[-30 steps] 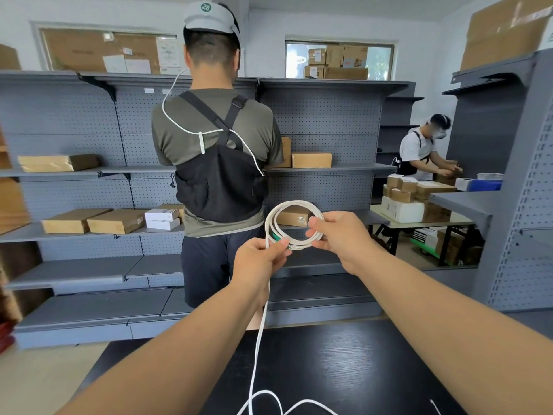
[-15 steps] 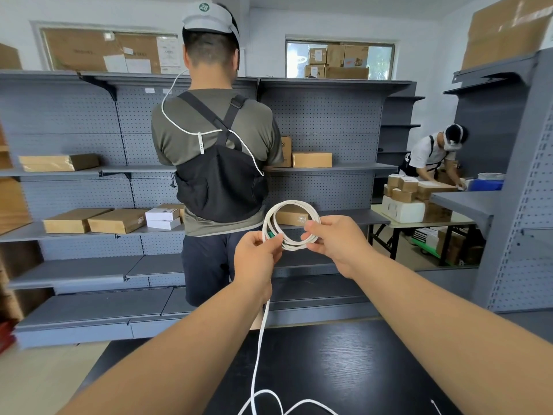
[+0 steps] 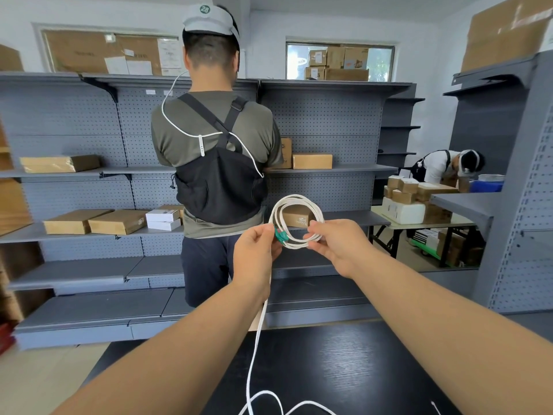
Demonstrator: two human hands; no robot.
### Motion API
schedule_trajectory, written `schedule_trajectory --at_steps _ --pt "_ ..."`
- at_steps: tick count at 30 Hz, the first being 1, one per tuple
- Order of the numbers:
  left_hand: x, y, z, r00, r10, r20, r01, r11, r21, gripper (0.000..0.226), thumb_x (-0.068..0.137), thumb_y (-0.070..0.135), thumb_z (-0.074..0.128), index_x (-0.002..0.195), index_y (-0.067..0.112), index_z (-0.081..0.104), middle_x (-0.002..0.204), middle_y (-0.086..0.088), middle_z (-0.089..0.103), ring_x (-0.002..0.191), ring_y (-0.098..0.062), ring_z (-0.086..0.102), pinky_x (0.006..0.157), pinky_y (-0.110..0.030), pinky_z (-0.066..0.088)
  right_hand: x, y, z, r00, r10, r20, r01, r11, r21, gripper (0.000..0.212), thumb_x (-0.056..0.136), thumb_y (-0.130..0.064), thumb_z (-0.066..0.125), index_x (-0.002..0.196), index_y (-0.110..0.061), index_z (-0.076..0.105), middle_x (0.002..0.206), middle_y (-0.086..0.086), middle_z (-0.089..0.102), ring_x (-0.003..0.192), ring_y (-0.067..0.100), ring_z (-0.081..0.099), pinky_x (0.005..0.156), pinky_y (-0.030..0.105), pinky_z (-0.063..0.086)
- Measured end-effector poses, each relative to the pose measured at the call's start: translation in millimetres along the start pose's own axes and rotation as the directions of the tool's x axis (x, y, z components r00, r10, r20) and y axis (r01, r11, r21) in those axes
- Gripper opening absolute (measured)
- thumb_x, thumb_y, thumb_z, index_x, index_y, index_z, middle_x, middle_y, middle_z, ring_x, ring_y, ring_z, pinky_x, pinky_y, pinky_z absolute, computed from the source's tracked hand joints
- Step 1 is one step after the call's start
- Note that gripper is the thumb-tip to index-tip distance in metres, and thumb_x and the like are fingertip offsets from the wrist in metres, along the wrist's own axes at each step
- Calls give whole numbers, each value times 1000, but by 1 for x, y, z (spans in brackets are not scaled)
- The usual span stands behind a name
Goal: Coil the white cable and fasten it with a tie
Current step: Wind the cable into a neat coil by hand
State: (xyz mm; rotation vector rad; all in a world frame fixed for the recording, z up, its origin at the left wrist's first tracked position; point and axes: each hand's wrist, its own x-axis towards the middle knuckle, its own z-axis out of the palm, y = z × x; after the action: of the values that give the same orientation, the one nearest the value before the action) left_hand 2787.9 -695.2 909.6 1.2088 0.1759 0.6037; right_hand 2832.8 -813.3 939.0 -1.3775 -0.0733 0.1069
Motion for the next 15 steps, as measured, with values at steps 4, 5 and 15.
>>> schedule_trajectory --at_steps 4,5,15 --pt "2 -2 2 994 46 -101 -38 996 83 15 94 17 54 96 5 62 88 -8 69 79 -16 66 68 -22 56 -2 2 3 1000 3 -11 -3 1000 -20 18 88 -6 63 104 1 63 96 16 65 76 17 65 54 19 54" --pt "3 -2 2 991 54 -120 -43 994 96 14 94 18 54 95 5 62 89 -9 69 81 -18 67 71 -25 57 -2 3 4 1000 -2 -12 2 1000 -25 19 88 -6 63 104 1 63 96 17 65 76 17 64 53 19 54" --pt "3 -3 6 974 148 -172 -83 938 337 19 96 19 49 77 16 51 73 2 58 65 -7 56 60 -21 51 -6 6 9 996 -85 -20 82 991 -110 16 89 -10 62 101 0 66 84 11 65 78 17 65 67 24 58"
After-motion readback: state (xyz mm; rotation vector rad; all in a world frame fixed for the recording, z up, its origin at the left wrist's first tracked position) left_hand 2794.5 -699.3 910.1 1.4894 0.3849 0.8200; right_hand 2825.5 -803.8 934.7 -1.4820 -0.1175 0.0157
